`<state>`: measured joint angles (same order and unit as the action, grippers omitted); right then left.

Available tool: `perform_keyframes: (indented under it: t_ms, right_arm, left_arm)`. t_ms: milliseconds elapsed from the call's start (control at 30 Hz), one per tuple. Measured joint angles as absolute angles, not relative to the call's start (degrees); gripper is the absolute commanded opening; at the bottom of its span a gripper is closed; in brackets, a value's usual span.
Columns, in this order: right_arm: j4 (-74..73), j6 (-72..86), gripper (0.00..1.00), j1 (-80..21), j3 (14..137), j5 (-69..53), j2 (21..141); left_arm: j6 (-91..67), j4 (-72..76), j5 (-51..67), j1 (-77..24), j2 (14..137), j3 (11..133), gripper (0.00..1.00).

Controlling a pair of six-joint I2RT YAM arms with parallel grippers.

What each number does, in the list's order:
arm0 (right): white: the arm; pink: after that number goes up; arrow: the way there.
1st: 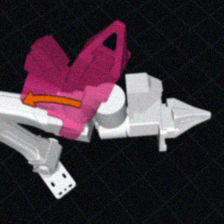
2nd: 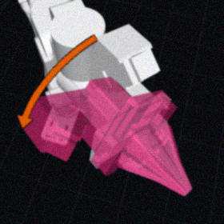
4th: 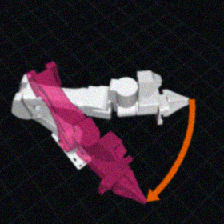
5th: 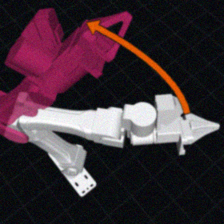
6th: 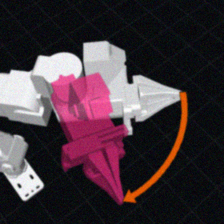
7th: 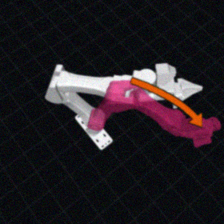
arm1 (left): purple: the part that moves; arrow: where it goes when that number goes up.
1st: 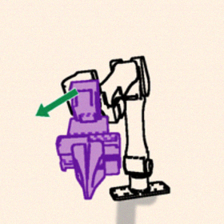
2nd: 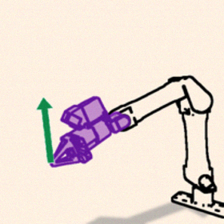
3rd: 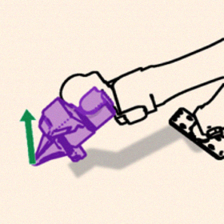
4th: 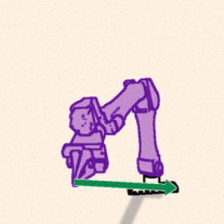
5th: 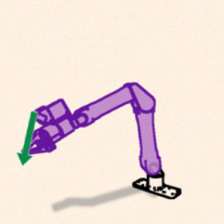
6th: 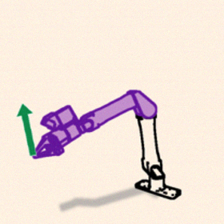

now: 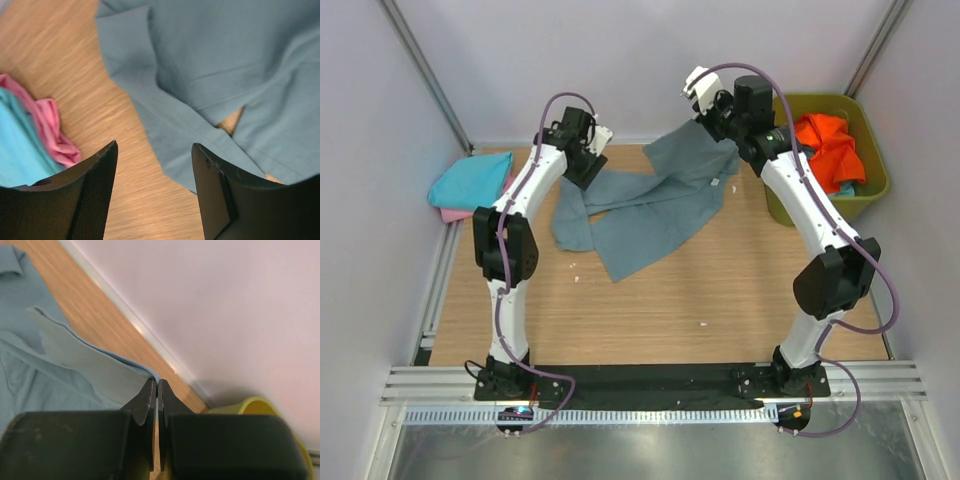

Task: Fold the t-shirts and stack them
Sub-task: Flatten the tshirt out

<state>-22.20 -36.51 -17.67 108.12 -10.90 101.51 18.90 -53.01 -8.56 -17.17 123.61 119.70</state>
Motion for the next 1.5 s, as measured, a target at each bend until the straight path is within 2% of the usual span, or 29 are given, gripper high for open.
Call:
perform_keyframes:
  t_ms: [133,333,633,900,1033,1100,1200,1300,1333,1500]
  right_arm:
    - [-22.8,-36.8,0.01,-17.7,105.6,-9.6,102.5]
    - [-22.7,-36.7,0.01,-17.6,105.7,-9.0,104.8]
    - [-22.8,-35.5,0.01,-17.6,108.6,-9.4,109.9]
    - [-22.7,-34.2,0.01,-17.6,109.1,-9.6,110.3]
    - [-22.7,-34.1,0.01,-17.6,109.1,-9.6,110.3]
    - [-22.7,-34.1,0.02,-17.6,109.1,-9.6,110.3]
    - [-22.7,-33.9,0.01,-17.6,109.1,-9.6,110.3]
    - [-22.7,-33.7,0.01,-17.6,109.1,-9.6,110.3]
    - [-22.7,-33.6,0.01,-17.6,109.1,-9.6,110.4]
    - [-22.7,-33.7,0.01,-17.6,109.1,-9.5,110.4]
  left_arm:
    - [18.9,-54.1,-3.3,-17.7,121.7,114.0,0.59]
    - [16.6,-55.1,-2.6,-21.1,121.3,105.0,0.59]
    - [12.3,-54.7,-10.5,-21.6,129.8,117.3,0.61]
    - [10.8,-55.2,-13.5,-19.9,133.4,117.4,0.54]
    - [10.7,-55.2,-14.0,-19.0,133.7,117.3,0.45]
    - [10.7,-55.2,-14.0,-18.7,133.7,117.3,0.43]
    - [10.7,-55.2,-14.2,-18.3,133.7,117.3,0.35]
    - [10.5,-55.2,-14.3,-18.2,133.8,117.3,0.04]
    - [10.5,-55.2,-14.4,-18.1,133.8,117.3,0.0]
    - [10.9,-55.6,-14.3,-18.1,133.3,116.7,0.0]
